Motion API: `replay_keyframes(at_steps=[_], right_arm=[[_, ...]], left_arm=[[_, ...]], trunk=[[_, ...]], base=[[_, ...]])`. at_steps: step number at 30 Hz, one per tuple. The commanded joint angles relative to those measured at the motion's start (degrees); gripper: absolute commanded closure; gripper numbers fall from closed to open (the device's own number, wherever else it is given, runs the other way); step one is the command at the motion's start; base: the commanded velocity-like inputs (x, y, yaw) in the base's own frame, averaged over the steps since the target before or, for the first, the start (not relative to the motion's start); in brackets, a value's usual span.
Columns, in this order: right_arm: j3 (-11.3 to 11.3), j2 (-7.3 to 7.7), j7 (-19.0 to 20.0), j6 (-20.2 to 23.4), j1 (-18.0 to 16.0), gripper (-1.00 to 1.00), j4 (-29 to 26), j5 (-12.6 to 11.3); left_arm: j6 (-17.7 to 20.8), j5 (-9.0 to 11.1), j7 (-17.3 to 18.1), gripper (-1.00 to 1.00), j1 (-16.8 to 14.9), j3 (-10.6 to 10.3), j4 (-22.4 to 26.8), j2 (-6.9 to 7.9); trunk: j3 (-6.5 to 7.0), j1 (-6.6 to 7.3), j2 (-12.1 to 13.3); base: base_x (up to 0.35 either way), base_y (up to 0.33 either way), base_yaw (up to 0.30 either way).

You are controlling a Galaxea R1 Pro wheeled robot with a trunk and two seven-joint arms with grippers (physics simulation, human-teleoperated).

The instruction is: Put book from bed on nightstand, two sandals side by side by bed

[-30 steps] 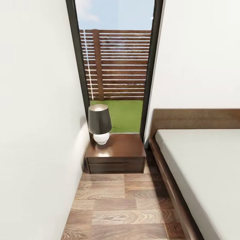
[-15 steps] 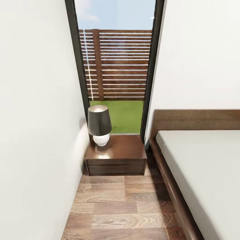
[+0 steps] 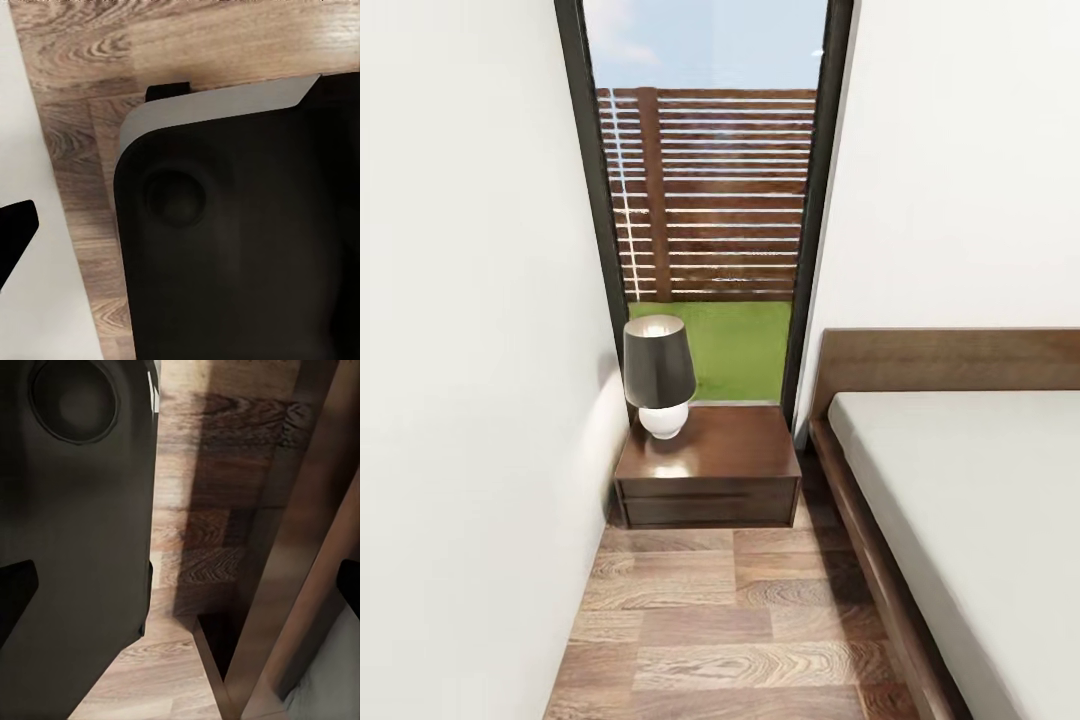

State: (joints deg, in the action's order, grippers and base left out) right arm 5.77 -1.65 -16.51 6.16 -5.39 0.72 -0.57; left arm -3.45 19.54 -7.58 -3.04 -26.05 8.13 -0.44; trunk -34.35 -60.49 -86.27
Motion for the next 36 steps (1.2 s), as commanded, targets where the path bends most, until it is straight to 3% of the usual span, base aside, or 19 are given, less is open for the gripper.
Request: replay_keyframes(at_steps=[1, 36], right_arm=[[0.5, -0.02, -0.2, 0.3, -0.1, -1.00, 0.1, 0.0], [0.5, -0.02, -0.2, 0.3, -0.1, -1.00, 0.1, 0.0]], left_arm=[[-0.2, 0.5, -0.2, -1.00, 0.0, -0.5, 0.0, 0.00], [-0.2, 0.5, -0.2, -1.00, 0.0, -0.5, 0.0, 0.00]], trunk=[[-0.05, 0.00, 0.0], [-0.05, 0.00, 0.0]], base=[[0.072, 0.000, 0.000], [0.144, 0.000, 0.000]])
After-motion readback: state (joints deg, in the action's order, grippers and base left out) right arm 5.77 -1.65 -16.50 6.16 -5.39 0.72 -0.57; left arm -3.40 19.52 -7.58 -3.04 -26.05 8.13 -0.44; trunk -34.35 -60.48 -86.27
